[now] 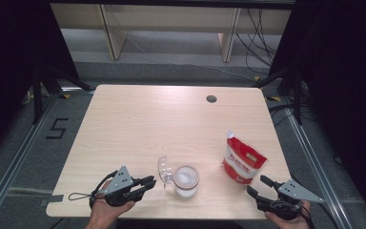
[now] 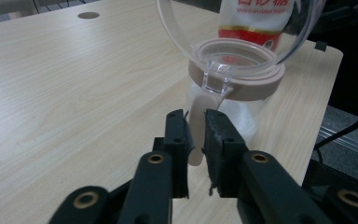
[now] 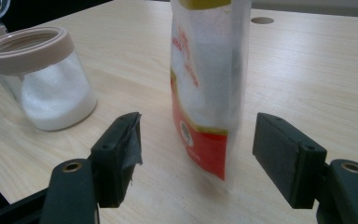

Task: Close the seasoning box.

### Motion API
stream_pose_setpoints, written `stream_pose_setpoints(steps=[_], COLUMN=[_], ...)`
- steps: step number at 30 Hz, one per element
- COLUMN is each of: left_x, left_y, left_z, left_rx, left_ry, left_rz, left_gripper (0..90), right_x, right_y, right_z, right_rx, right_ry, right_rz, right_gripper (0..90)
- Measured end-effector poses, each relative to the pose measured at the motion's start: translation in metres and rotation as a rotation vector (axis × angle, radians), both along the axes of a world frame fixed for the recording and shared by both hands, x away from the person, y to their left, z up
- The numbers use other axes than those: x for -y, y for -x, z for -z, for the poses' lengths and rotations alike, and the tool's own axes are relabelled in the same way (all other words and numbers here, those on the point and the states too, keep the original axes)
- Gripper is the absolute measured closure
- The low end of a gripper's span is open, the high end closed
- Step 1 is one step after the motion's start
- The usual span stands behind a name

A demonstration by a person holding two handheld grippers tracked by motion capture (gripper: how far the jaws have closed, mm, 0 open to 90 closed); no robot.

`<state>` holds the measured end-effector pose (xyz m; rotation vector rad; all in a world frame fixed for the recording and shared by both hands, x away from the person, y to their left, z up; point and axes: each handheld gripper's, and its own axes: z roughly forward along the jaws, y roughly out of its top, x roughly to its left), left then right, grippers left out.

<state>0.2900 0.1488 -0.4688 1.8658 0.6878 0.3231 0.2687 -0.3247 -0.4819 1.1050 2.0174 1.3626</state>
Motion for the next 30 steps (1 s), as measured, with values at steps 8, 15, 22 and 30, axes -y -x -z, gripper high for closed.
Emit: stream_pose_setpoints(steps=[8,15,22,30], left_x=[0.007,0.014,0.018,0.024], left_y=[-0.001,-0.004,-0.006,-0.005], left_z=[-0.005,-0.008,-0.009,-0.011], left_rx=[-0.002,-0.002,0.010,0.014], left_ry=[-0.007,-0.004,-0.005,-0.010], left_rz=[0.015,0.029,0.049,0.053], left_gripper=[88.1,89.1,89.0,89.0], right_x=[-0.003,-0.002,-0.005,-0.005], right_y=[0.001,-0.001,0.001,0.000], right_z=[0.001,0.001,-0.001,0.000], right_rx=[-0.033,-0.006,-0.019,-0.010], right_ry=[-0.016,-0.007,-0.003,0.006], right_rz=[0.021,0.003,0.019,0.010], right_gripper=[33.7,33.7,33.8,34.1])
